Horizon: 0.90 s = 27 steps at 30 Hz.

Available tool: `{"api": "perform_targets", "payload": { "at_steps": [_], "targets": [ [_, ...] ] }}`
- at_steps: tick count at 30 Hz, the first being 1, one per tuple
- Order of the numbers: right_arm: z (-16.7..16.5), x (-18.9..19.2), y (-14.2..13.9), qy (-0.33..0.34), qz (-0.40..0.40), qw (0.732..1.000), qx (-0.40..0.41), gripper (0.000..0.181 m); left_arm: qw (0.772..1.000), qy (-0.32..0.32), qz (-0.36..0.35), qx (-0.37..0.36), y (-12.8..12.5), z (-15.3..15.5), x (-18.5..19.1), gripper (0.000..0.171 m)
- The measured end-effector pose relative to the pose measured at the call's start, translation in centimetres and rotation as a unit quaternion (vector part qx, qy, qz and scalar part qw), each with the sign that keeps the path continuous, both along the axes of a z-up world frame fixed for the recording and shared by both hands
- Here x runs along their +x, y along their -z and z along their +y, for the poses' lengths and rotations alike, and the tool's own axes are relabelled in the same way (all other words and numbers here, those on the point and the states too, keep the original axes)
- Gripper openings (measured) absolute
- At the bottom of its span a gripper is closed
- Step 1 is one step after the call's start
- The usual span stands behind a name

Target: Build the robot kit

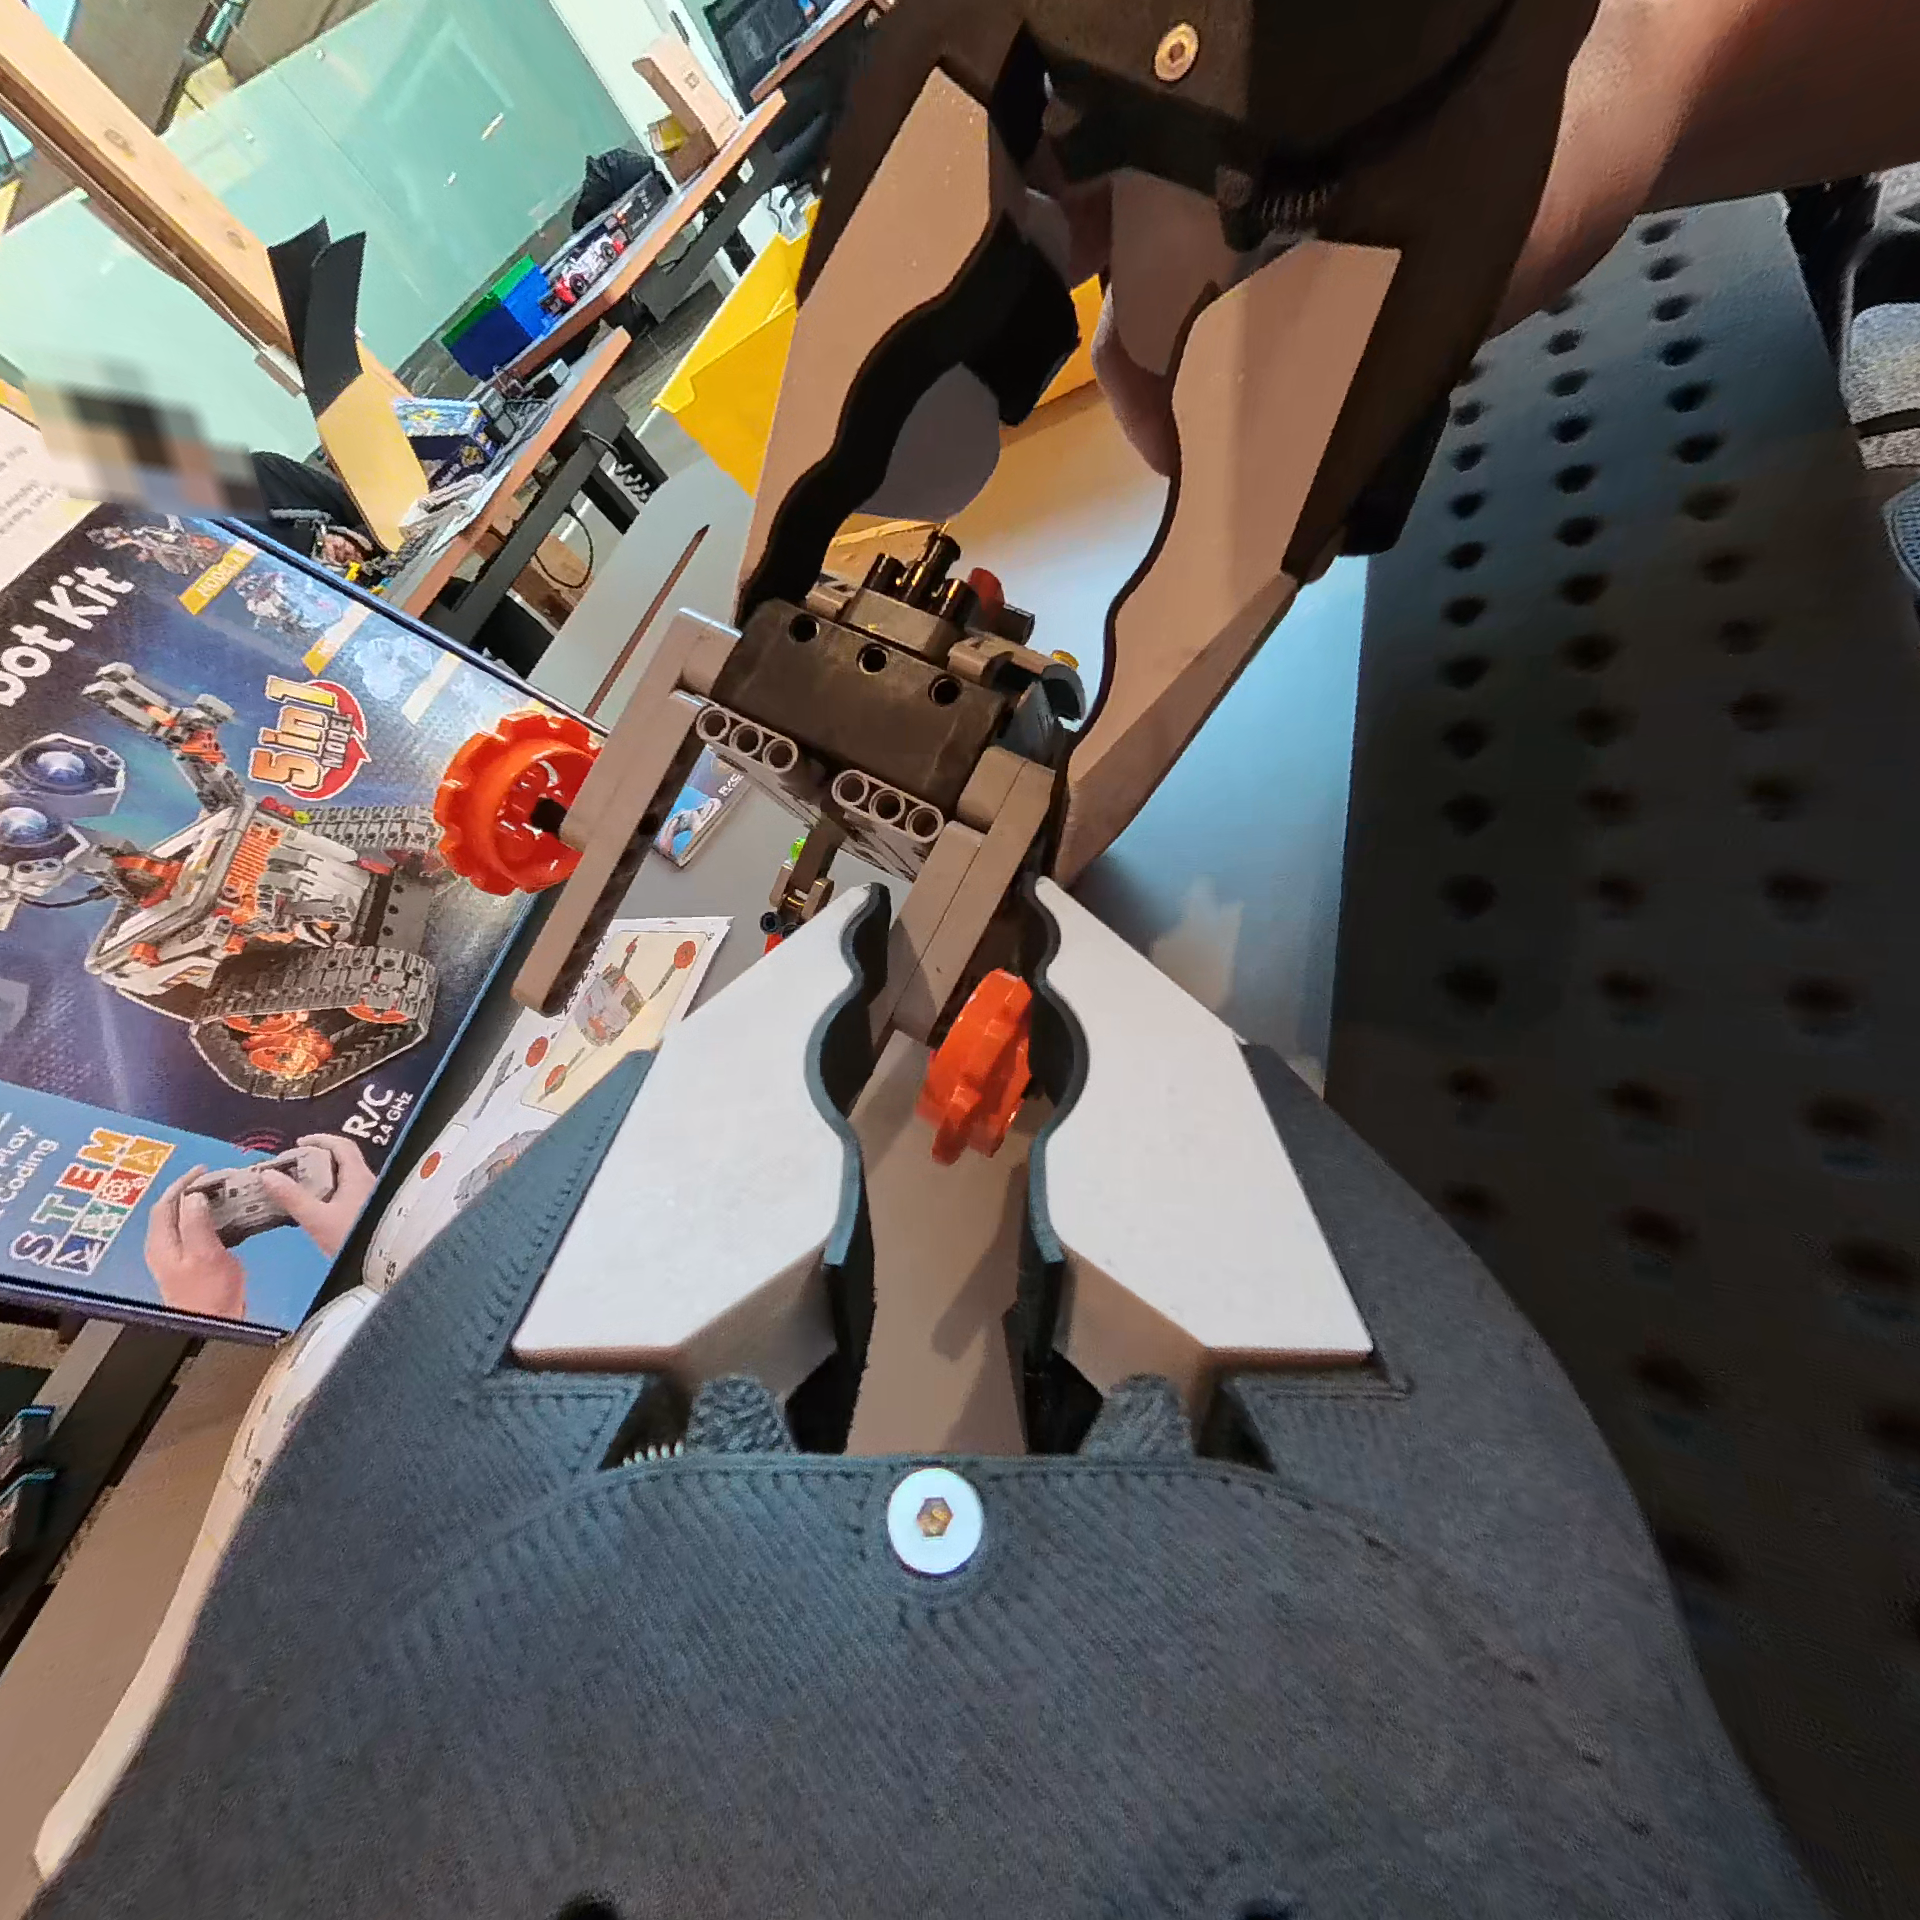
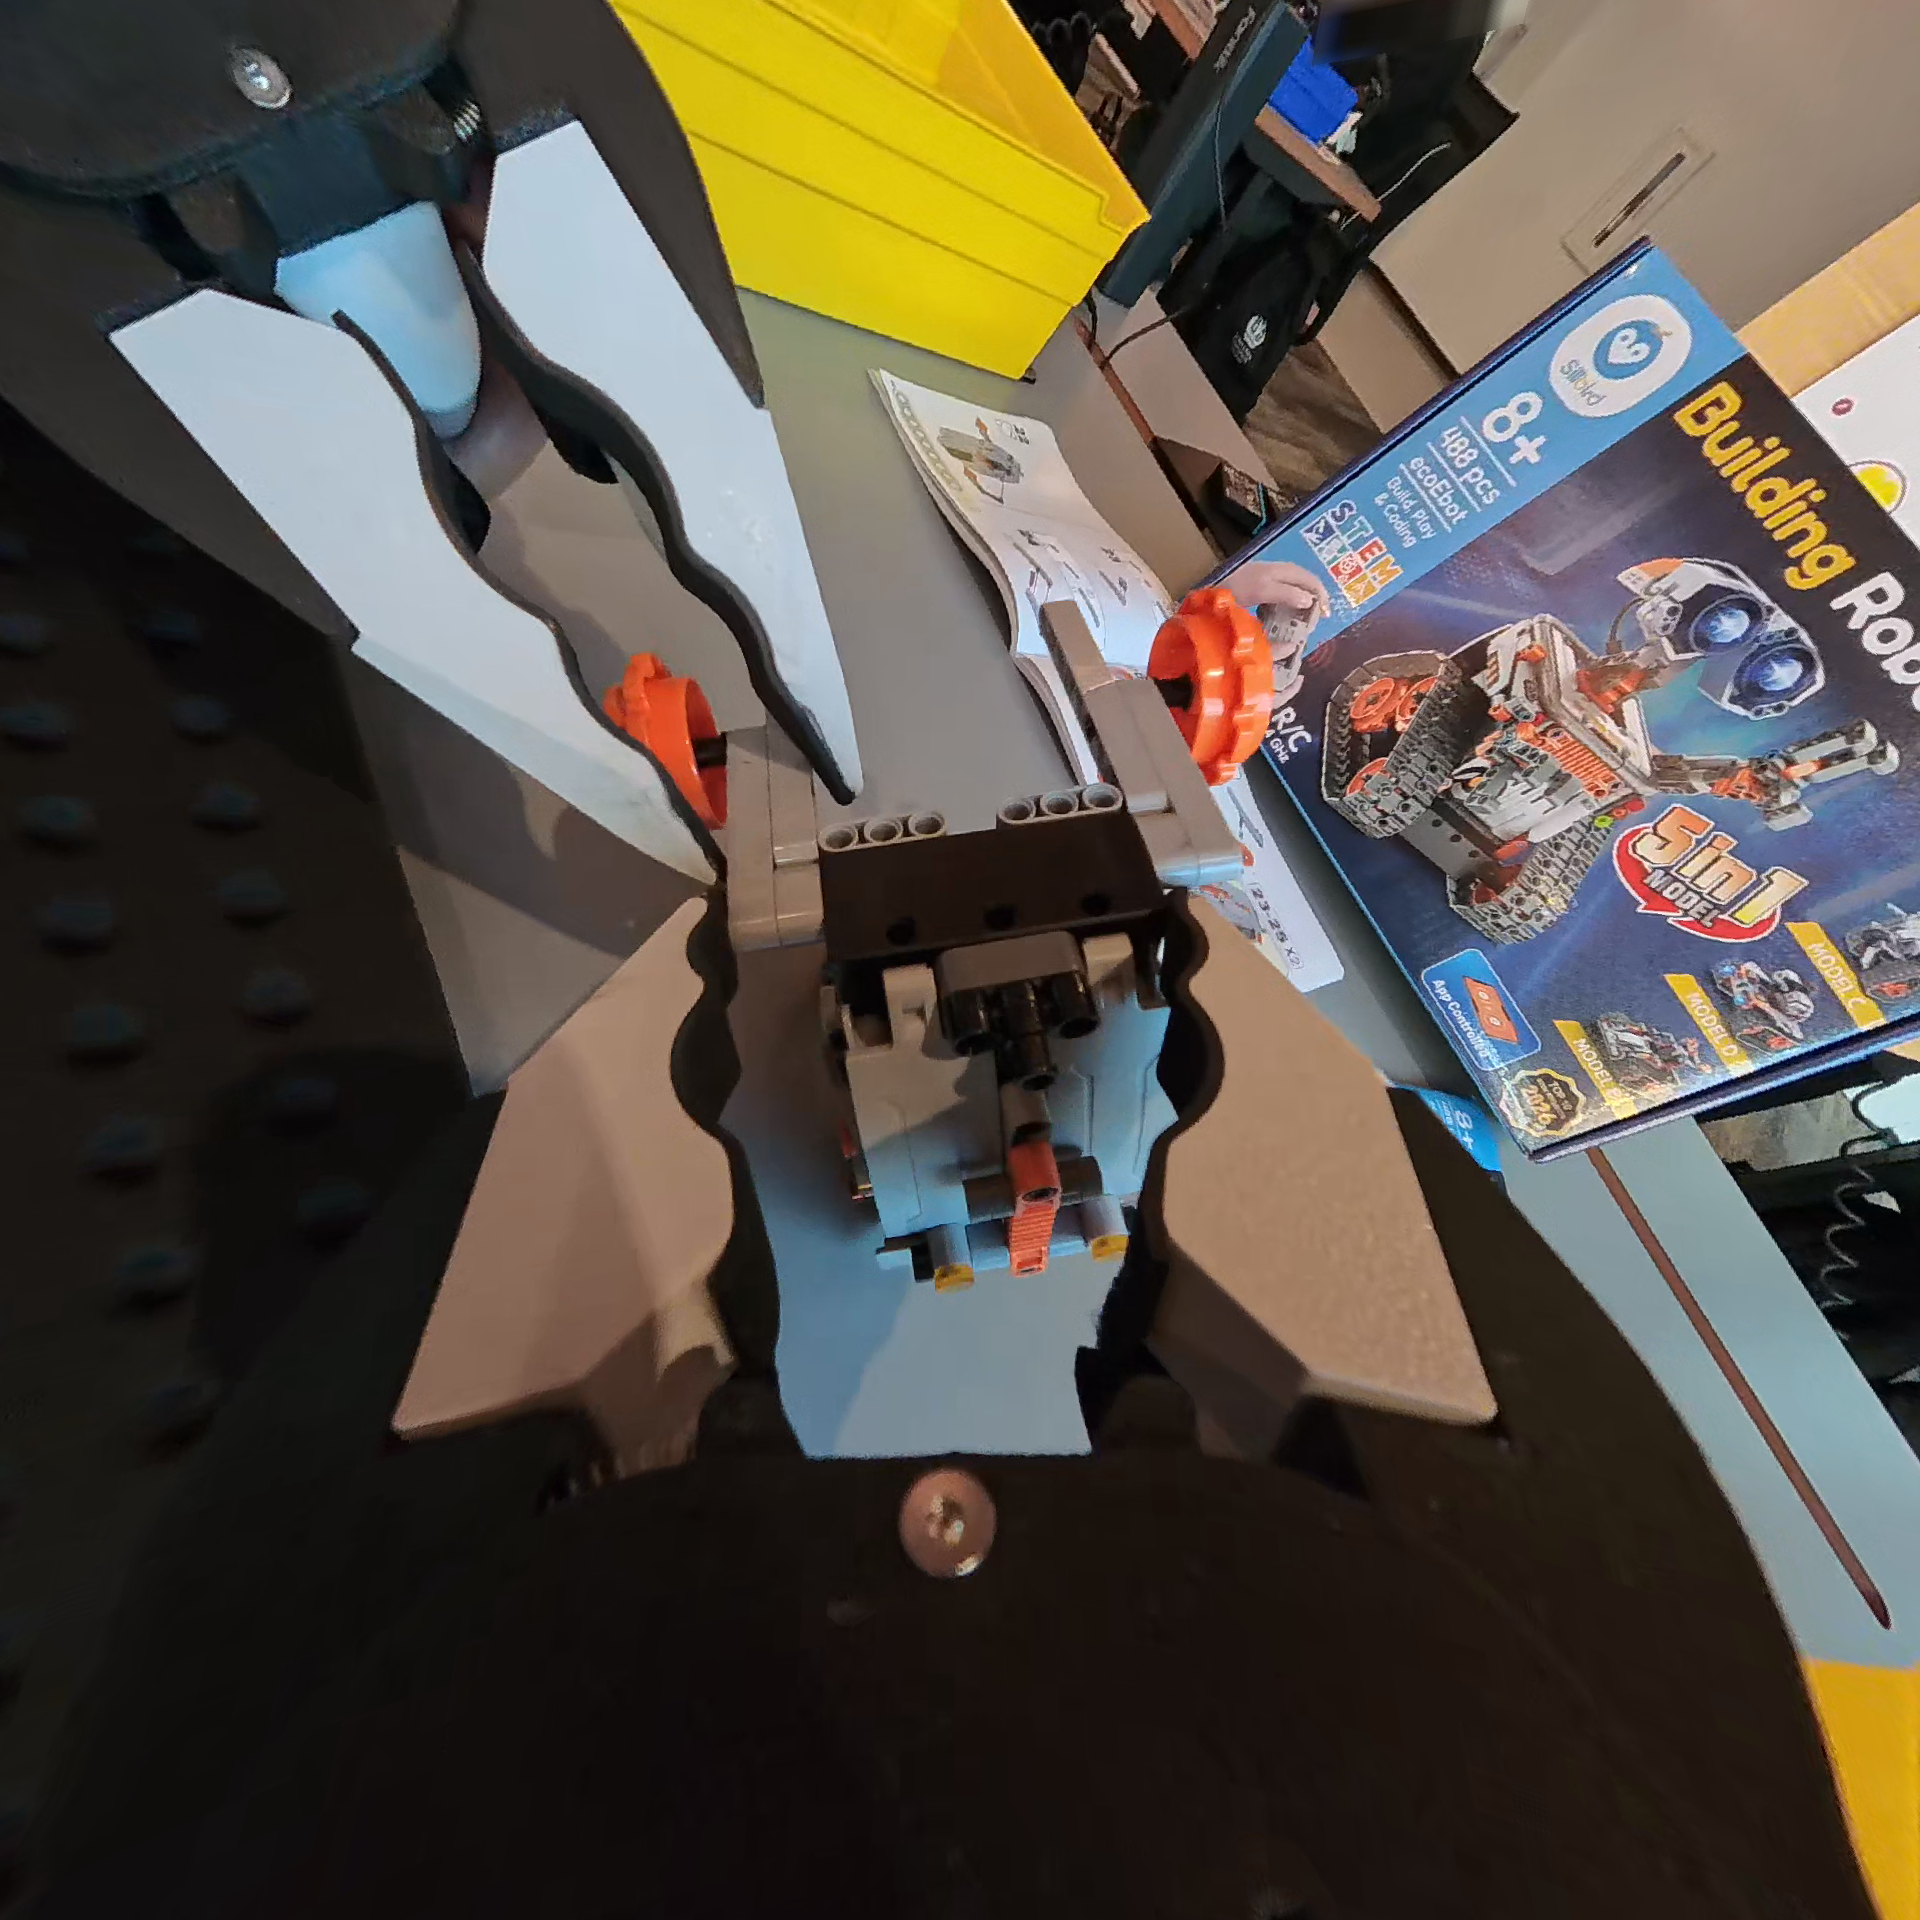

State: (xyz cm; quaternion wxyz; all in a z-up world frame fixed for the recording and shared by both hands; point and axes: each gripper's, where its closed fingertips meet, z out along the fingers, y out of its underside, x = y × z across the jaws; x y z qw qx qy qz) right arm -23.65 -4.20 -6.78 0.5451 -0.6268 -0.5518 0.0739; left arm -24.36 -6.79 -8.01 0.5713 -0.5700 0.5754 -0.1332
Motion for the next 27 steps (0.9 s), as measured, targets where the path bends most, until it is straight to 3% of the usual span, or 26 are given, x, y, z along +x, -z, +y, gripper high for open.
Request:
{"api": "perform_targets", "payload": {
  "at_steps": [18,19,21,22,27],
  "targets": [
    [-0.2,0.3,0.1,-0.010,0.004,1.000,-0.011,0.082,1.000,0.009,0.003,0.008,0.0,-0.4,0.4,0.021],
    [0.0,0.4,0.1,-0.005,-0.001,1.000,-0.006,0.086,1.000,0.009,0.004,0.010,0.0,-0.4,0.4,0.021],
    [0.7,0.8,0.0,0.006,-0.020,1.000,0.013,0.119,1.000,0.013,0.009,0.013,0.2,-0.6,0.5,0.020],
    [0.9,1.0,0.0,0.000,-0.032,0.999,0.023,0.120,1.000,0.014,0.011,0.016,0.2,-0.6,0.4,0.020],
    [-0.2,0.2,-0.8,-0.075,-0.054,0.994,0.066,0.107,0.999,0.027,0.019,0.028,0.4,-1.1,0.6,0.020]
  ]
}}
